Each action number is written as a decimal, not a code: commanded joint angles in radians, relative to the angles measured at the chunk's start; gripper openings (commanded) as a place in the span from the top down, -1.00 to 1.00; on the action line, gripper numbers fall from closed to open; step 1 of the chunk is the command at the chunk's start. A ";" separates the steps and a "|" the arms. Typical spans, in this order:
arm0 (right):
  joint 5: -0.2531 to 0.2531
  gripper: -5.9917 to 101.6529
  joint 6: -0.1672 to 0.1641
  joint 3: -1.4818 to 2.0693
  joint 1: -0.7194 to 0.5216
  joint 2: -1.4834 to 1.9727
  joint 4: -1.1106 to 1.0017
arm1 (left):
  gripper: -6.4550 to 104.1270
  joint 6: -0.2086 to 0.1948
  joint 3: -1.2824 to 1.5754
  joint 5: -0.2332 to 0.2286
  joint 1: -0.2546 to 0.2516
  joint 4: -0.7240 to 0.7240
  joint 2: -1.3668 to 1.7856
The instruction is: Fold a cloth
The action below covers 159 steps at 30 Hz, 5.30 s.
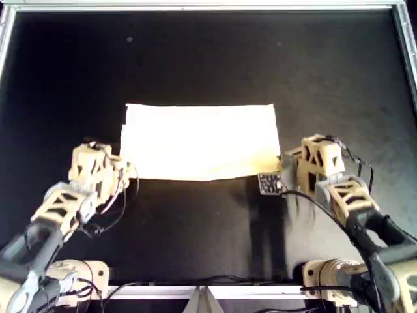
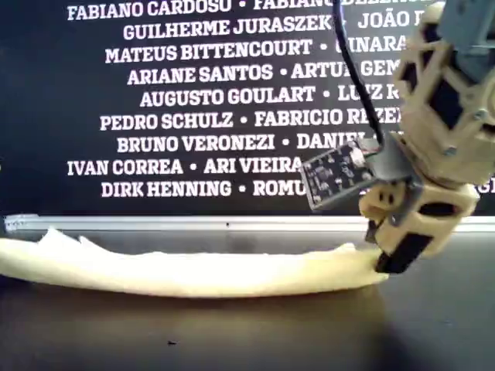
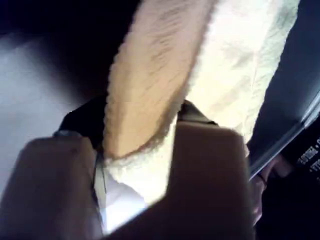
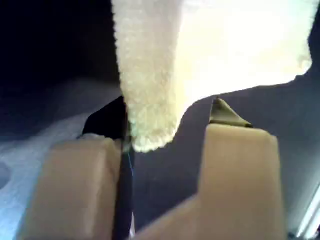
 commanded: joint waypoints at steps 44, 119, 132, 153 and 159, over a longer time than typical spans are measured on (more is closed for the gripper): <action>0.014 -0.31 -0.005 0.465 -0.012 0.664 -0.031 | -0.90 0.126 0.336 -0.006 0.012 0.005 0.468; 0.012 0.33 -0.015 -0.150 0.074 -0.184 -0.049 | -0.90 0.144 0.410 -0.006 0.236 -0.002 1.023; 0.005 0.92 -0.017 -0.150 0.071 -0.184 -0.051 | -0.90 0.144 0.405 0.006 0.232 -0.003 1.023; -0.003 0.93 -0.031 -0.169 0.089 0.141 -0.049 | -0.90 0.144 0.394 -0.003 0.232 -0.003 1.023; -0.005 0.93 -0.031 -0.356 0.169 0.048 -0.049 | -0.90 0.144 0.325 0.003 0.232 -0.003 1.023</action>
